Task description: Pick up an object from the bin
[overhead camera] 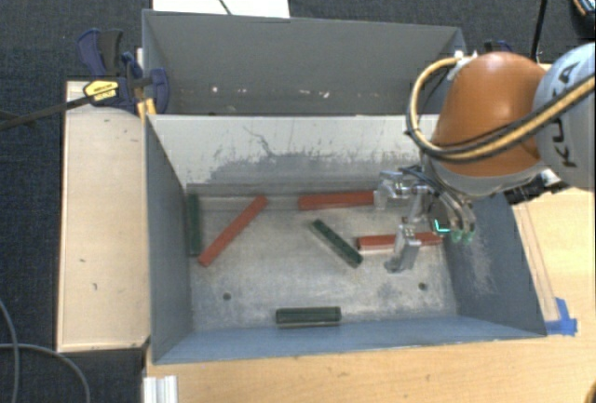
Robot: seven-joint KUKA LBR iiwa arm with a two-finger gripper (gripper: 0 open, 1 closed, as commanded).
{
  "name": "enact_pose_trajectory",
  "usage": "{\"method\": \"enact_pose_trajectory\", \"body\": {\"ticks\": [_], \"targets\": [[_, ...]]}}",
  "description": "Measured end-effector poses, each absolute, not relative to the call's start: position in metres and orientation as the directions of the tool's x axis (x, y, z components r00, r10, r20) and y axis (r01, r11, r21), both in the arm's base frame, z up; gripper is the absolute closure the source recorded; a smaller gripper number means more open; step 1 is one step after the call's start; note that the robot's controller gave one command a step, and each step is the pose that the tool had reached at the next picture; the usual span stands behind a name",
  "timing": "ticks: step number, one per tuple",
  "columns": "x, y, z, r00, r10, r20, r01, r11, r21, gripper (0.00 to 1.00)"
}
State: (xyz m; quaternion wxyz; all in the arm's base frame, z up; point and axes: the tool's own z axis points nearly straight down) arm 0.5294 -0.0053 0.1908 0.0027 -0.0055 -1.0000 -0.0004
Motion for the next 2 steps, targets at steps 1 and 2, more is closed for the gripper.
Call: {"method": "enact_pose_trajectory", "body": {"ticks": [1,2], "targets": [[0.5179,0.0109,0.0663,-0.996,-0.084,0.003,-0.084,0.996,0.001,0.00],[0.5210,0.0107,0.0723,-0.996,-0.084,-0.007,-0.084,0.996,0.000,1.00]]}}
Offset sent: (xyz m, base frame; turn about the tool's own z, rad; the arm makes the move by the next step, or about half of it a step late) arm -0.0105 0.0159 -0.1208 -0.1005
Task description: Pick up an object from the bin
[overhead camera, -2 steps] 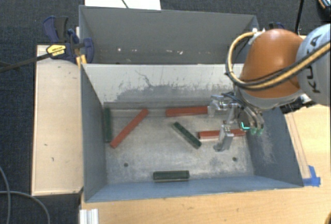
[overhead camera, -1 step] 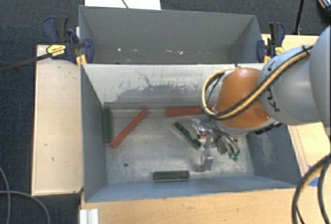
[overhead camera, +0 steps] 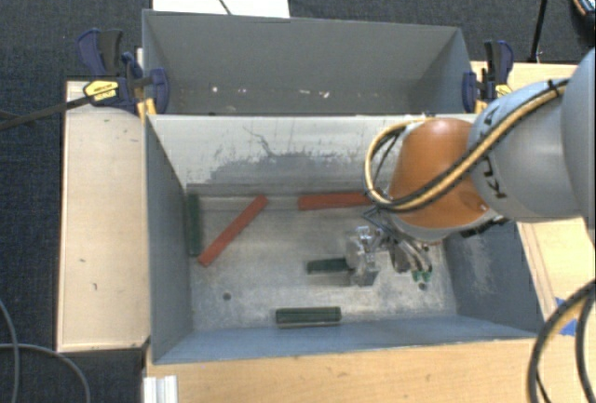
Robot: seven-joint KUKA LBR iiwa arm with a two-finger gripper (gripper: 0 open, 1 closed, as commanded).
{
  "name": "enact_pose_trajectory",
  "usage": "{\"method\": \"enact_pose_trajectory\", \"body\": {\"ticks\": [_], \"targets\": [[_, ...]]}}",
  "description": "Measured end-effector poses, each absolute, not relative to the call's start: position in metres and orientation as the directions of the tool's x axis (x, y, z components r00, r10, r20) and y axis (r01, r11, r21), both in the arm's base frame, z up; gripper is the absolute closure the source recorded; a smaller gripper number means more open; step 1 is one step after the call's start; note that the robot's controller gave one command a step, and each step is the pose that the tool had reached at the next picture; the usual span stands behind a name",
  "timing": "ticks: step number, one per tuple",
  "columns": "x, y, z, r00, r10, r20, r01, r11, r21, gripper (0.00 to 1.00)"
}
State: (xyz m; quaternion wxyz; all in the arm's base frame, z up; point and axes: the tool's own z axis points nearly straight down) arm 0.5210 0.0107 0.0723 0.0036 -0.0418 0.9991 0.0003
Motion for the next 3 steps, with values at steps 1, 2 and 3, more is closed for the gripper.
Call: {"method": "enact_pose_trajectory", "body": {"ticks": [1,2,3], "targets": [[0.543,0.006,0.201,-0.999,-0.038,-0.012,-0.038,0.999,0.000,1.00],[0.541,0.006,0.196,-0.999,-0.038,-0.002,-0.038,0.999,0.001,0.00],[0.553,0.010,0.069,-0.998,0.056,0.004,0.056,0.998,0.001,0.00]]}}
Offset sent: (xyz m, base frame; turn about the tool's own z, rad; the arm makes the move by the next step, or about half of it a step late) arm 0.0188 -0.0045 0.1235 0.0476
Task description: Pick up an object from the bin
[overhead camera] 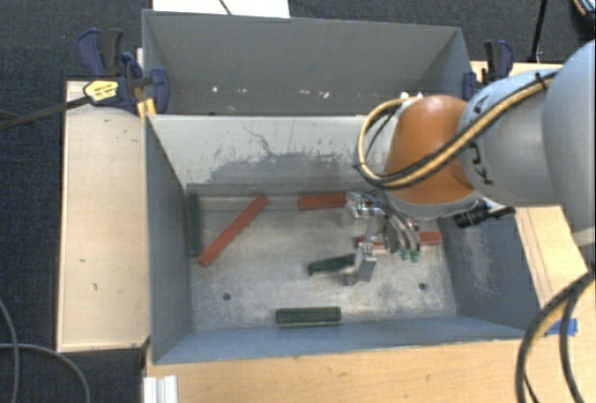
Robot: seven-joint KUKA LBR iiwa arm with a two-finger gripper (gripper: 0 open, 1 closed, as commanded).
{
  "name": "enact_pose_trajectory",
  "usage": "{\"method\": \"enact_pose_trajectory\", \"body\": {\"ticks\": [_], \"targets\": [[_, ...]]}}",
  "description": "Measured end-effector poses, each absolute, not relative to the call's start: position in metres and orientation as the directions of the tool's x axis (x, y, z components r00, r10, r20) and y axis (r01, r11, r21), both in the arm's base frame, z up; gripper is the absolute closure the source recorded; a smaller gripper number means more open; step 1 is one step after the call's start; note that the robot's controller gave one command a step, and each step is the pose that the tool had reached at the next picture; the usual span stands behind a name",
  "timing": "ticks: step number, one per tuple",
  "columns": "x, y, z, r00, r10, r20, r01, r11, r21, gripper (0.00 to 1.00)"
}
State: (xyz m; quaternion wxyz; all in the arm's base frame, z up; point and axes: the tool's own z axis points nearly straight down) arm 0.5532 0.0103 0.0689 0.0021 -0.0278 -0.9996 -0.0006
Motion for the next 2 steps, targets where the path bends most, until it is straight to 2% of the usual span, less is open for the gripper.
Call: {"method": "enact_pose_trajectory", "body": {"ticks": [1,2], "targets": [[0.555,0.010,0.073,-0.998,0.055,-0.002,0.055,0.998,0.001,1.00],[0.559,-0.013,0.215,-1.000,0.028,-0.011,0.028,1.000,0.000,1.00]]}}
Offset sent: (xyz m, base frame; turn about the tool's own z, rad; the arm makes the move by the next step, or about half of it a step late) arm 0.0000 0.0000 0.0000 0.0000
